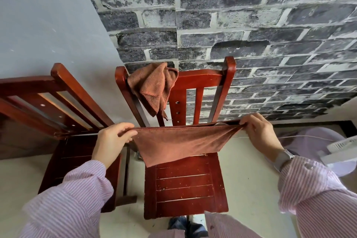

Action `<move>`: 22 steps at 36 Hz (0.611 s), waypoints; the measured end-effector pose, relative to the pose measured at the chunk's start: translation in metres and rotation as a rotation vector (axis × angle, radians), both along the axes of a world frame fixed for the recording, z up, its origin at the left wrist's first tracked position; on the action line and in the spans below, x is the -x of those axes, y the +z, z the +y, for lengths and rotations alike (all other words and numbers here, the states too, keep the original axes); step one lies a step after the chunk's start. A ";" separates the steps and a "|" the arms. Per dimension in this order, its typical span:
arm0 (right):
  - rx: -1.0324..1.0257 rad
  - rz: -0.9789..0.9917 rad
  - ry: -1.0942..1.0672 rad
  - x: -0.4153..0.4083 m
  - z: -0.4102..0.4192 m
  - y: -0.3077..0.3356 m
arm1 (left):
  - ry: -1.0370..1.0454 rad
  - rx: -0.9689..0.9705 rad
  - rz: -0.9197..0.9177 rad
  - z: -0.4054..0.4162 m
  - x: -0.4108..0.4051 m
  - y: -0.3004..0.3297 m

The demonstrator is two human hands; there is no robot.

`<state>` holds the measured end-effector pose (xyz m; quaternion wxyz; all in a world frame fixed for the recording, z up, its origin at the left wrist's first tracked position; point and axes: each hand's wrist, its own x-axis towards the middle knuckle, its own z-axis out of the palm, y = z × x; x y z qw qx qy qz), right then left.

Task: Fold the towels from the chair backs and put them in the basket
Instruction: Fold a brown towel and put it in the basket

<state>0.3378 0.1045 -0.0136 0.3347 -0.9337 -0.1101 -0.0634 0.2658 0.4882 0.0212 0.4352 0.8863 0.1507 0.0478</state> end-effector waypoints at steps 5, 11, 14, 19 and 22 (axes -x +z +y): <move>0.060 0.032 0.004 0.000 -0.001 -0.001 | -0.108 -0.106 0.056 0.001 0.003 0.008; 0.117 0.080 -0.017 0.002 -0.004 -0.003 | -0.316 -0.316 0.034 0.008 0.009 0.014; 0.110 0.139 -0.044 0.002 -0.002 -0.001 | -0.351 -0.343 0.027 0.009 0.011 0.015; 0.132 0.133 -0.033 0.001 -0.002 0.010 | -0.378 -0.397 0.006 0.012 0.011 0.015; 0.201 0.102 0.023 -0.001 -0.004 0.017 | -0.340 -0.397 0.020 0.013 0.010 0.019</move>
